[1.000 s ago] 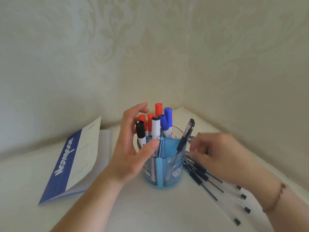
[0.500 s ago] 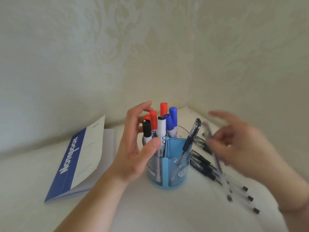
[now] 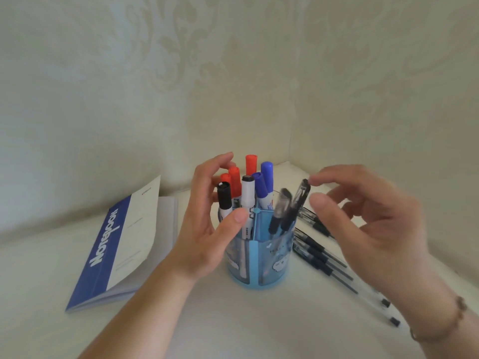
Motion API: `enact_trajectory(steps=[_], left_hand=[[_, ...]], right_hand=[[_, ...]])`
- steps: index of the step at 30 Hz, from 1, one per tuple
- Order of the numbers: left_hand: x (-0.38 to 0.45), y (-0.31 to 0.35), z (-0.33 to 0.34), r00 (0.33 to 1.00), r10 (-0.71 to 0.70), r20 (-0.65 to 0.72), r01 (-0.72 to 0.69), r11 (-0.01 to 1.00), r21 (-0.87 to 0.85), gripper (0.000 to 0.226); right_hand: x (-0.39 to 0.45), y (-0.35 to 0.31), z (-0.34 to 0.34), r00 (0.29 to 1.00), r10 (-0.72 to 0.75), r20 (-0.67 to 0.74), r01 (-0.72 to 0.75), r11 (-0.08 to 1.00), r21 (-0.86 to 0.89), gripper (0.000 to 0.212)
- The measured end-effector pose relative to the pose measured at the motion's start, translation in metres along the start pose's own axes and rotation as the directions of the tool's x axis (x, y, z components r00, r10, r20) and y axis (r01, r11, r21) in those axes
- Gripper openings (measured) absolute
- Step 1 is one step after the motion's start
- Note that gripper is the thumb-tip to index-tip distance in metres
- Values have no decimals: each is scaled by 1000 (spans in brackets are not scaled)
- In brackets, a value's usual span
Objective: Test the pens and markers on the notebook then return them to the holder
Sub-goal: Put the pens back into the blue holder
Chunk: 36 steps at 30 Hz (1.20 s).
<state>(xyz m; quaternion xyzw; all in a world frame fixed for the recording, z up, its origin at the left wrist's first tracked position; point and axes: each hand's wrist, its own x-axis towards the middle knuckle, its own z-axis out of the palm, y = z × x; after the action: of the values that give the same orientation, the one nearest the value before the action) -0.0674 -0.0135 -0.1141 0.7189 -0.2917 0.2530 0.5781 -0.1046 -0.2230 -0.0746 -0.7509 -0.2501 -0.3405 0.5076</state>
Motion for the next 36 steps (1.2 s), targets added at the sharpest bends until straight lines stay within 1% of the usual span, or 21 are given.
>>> enact_trajectory(steps=[2, 3, 4, 5, 7, 9, 12, 16, 18, 19, 20, 22, 23, 24, 25, 26, 28, 30, 33, 35, 36], left_hand=[[0, -1, 0, 1000, -1, 4, 1, 1000, -2, 64], [1, -1, 0, 1000, -1, 6, 1, 1000, -7, 65], [1, -2, 0, 1000, 1, 7, -1, 1000, -11, 67], [1, -3, 0, 1000, 2, 6, -2, 1000, -16, 70], [1, -4, 0, 1000, 3, 3, -3, 1000, -29, 74], [2, -5, -1, 1000, 5, 0, -5, 999, -35, 74], [2, -5, -1, 1000, 9, -8, -9, 999, -38, 74], [2, -5, -1, 1000, 20, -9, -20, 997, -68, 74], [1, -5, -1, 1000, 21, -4, -21, 997, -73, 76], [1, -6, -1, 1000, 20, 0, -20, 997, -71, 78], [1, -6, -2, 1000, 20, 4, -20, 998, -63, 79], [2, -6, -2, 1000, 16, 11, -16, 999, -41, 80], [2, -6, -1, 1000, 13, 12, -12, 999, -35, 80], [2, -6, -1, 1000, 10, 12, -10, 999, -33, 81], [2, -7, -1, 1000, 10, 13, -9, 999, -35, 81], [2, -7, 0, 1000, 9, 17, -9, 999, -40, 80], [1, -8, 0, 1000, 3, 25, -2, 999, -52, 80], [1, -9, 0, 1000, -4, 31, 6, 999, -53, 80], [1, -9, 0, 999, -2, 34, 3, 999, -44, 81], [1, -8, 0, 999, 4, 32, -3, 999, -40, 81], [1, -9, 0, 999, 9, 32, -7, 999, -37, 81]], right_hand=[[3, 4, -6, 994, 112, 10, -112, 993, 48, 8], [4, 7, -8, 984, 176, 34, -175, 984, -10, 11], [5, 13, -9, 968, 224, 109, -204, 963, -174, 14], [3, 19, -9, 927, 288, 240, -177, 900, -398, 13], [-2, 26, -4, 765, 466, 444, -12, 699, -715, 5], [-4, 27, 0, 671, 565, 480, 57, 606, -793, 13], [-3, 22, 0, 647, 586, 488, 152, 528, -835, 32], [-11, 19, 2, 674, 526, 518, 223, 524, -822, 28], [-9, 22, -6, 685, 514, 517, 123, 618, -777, 43], [-3, 26, -14, 697, 496, 517, 24, 705, -709, 51], [5, 27, -23, 730, 461, 505, -101, 803, -587, 56], [22, 20, -43, 859, 335, 387, -305, 942, -139, 65], [27, 15, -51, 920, 265, 288, -306, 946, 108, 64], [29, 11, -54, 962, 194, 193, -245, 926, 286, 57], [31, 7, -53, 985, 131, 115, -166, 907, 388, 52], [31, 3, -47, 995, 86, 41, -95, 903, 418, 50], [26, -4, -32, 994, 24, -110, 19, 928, 373, 50], [17, -10, -14, 983, -20, -184, 74, 953, 292, 45], [7, -9, -1, 984, -145, -108, 152, 986, 66, 40], [7, -4, -1, 972, -234, 35, 237, 965, -116, 22], [8, 0, -3, 970, -232, 78, 241, 961, -137, 14]])
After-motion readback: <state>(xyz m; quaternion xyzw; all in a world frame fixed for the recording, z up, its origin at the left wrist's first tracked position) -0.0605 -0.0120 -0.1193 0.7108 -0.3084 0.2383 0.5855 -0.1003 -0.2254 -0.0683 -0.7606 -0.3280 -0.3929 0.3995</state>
